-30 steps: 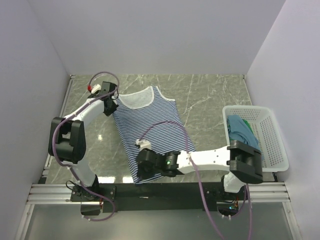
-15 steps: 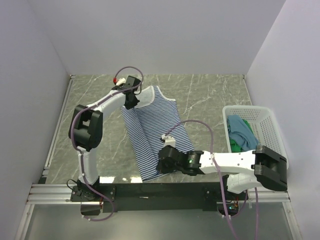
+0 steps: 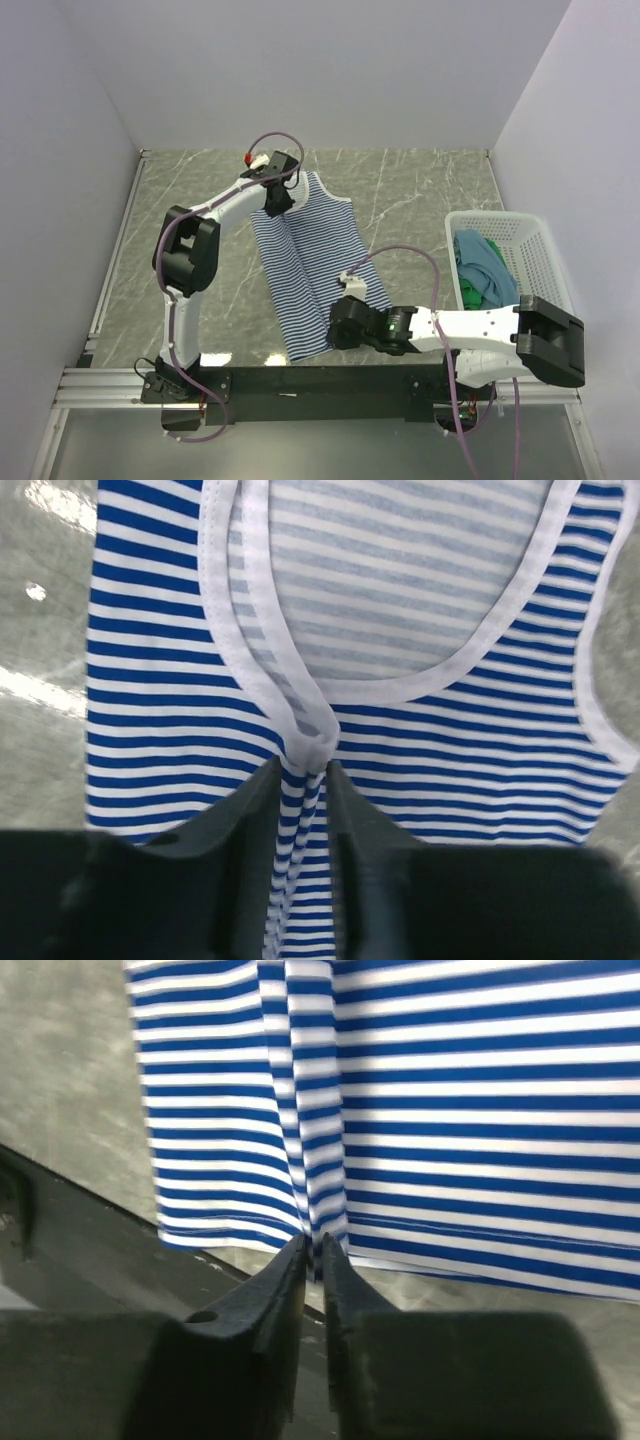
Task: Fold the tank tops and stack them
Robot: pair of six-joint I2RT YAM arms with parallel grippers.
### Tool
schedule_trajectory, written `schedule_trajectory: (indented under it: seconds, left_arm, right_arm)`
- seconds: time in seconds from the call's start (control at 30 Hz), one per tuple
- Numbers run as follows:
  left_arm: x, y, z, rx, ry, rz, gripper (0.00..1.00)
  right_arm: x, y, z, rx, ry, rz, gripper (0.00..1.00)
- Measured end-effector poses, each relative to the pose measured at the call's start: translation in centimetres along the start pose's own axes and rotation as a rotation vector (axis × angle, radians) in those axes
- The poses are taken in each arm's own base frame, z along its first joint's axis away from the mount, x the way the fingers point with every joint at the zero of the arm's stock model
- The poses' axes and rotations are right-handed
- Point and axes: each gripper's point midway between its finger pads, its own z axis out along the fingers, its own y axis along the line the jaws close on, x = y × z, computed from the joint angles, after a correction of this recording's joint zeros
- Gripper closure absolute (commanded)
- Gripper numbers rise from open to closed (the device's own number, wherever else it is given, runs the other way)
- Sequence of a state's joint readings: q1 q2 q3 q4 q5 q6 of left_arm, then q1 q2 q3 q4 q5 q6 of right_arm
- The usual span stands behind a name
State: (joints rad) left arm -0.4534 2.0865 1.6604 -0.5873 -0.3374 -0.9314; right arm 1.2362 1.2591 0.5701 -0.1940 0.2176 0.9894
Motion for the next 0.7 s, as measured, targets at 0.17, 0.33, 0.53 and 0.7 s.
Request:
schedule_trajectory:
  seconds: [0.17, 0.33, 0.53, 0.7]
  left_arm:
    - [-0.4, -1.0, 0.2, 0.044, -0.019, -0.019, 0.48]
    - [-0.3, -0.6, -0.3, 0.061, -0.028, -0.029, 0.59]
    - [-1.3, 0.6, -0.6, 0.031, -0.057, -0.082, 0.76]
    - [-0.2, 4.3, 1.0, -0.054, -0.021, -0.103, 0.82]
  right_arm:
    - [0.1, -1.3, -0.2, 0.051, -0.005, 0.006, 0.62]
    - [-0.8, -2.8, -1.3, 0.121, -0.056, 0.003, 0.62]
    - [-2.0, -0.2, -1.7, 0.176, -0.091, -0.109, 0.61]
    - [-2.0, 1.8, 0.7, 0.223, -0.075, -0.2, 0.62]
